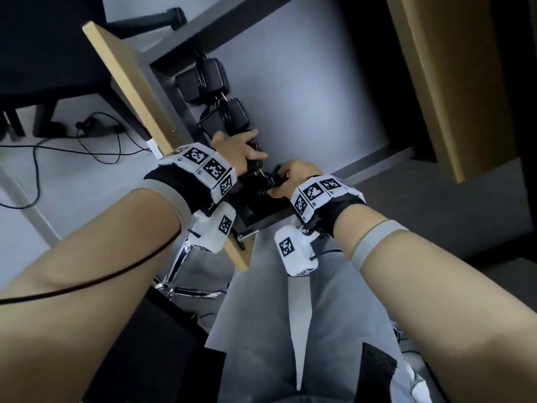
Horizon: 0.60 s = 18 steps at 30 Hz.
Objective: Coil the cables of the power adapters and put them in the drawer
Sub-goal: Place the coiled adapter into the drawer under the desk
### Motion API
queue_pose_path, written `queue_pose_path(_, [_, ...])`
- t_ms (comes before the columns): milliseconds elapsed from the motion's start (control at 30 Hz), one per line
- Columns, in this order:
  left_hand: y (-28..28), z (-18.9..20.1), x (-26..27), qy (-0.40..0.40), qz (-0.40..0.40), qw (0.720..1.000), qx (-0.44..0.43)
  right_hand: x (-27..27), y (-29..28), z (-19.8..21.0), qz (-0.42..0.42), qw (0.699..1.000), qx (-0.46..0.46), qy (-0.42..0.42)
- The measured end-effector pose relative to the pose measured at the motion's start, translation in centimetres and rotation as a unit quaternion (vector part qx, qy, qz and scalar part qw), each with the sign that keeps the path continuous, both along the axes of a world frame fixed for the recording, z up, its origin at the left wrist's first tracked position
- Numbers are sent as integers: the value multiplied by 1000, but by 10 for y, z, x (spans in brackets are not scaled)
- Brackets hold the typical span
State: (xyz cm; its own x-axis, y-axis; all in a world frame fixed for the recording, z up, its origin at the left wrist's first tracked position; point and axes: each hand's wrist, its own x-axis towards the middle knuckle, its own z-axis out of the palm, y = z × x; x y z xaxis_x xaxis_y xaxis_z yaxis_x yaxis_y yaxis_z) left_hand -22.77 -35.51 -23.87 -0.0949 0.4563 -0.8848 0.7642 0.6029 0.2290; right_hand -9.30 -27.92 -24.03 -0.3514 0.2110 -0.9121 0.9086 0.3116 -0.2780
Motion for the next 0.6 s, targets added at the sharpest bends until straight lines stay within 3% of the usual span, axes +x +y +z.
queue_pose_path(133, [2,7,1,-14,-1,1000,-10,-4,-2,-8,34,999,-12,-19])
queue_pose_path(267, [5,20,1,-59,144,988,-1,-1,3,-2,-51,999,9,14])
queue_pose_path(333, [10,31,3,-115,280,953,17,0,12,9,-139,989,11,49])
queue_pose_path(433, [24,66,8,-171,459,869,63,-2,29,36,-269,958,-3,102])
queue_pose_path(600, [59,143,15,-272,541,777,170,0,72,121,-384,893,-67,225])
